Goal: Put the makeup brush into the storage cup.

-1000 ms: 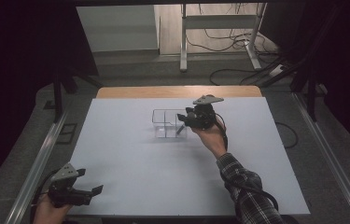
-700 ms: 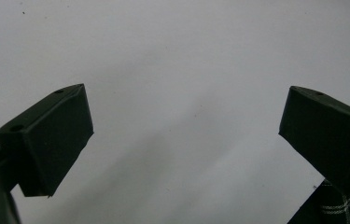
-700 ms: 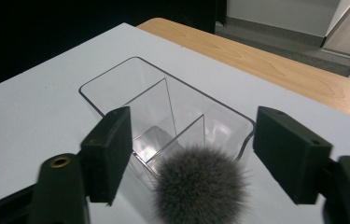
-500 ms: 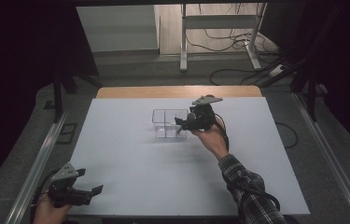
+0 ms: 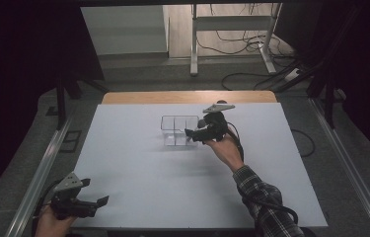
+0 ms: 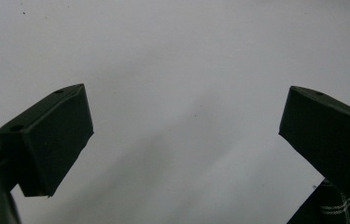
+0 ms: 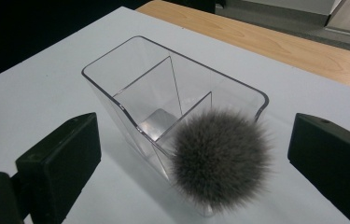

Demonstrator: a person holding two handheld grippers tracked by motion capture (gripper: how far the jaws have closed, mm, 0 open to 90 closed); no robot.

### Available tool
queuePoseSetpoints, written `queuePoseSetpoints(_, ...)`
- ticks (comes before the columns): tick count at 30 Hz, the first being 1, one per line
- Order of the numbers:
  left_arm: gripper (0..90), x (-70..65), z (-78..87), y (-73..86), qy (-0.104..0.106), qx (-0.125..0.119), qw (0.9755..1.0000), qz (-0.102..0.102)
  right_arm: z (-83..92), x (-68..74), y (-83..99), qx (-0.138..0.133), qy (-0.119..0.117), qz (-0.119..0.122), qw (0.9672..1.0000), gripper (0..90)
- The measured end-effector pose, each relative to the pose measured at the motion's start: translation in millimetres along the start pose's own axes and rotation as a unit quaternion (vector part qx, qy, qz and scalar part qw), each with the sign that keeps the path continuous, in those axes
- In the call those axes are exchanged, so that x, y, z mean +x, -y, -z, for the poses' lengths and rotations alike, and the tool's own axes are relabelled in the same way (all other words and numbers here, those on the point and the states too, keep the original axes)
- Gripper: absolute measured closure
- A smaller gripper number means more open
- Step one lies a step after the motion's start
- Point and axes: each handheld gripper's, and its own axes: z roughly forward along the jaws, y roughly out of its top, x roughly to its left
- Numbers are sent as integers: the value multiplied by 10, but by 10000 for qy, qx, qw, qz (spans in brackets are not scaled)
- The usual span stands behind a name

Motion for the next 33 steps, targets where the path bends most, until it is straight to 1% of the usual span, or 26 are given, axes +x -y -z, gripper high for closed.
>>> queuePoseSetpoints(3, 29, 1, 0, -1, 1, 2, 10000, -11, 25, 0, -1, -27, -62, -35, 10000, 17)
queuePoseSetpoints(7, 29, 1, 4, -1, -1, -6, 10000, 4, 50, 12, 8, -10, -84, 21, 10000, 10)
queuePoseSetpoints(12, 27, 12, 20, 0, 38, -87, 10000, 20, 62, 27, 22, 68, -106, 75, 9999, 5)
queuePoseSetpoints(22, 25, 12, 27, 0, 52, -122, 9999, 20, 74, 67, 57, 177, -145, 183, 9996, 2)
queuePoseSetpoints(33, 25, 6, 20, 0, 22, -81, 10000, -3, 111, 75, 117, 327, -164, 245, 9990, 2)
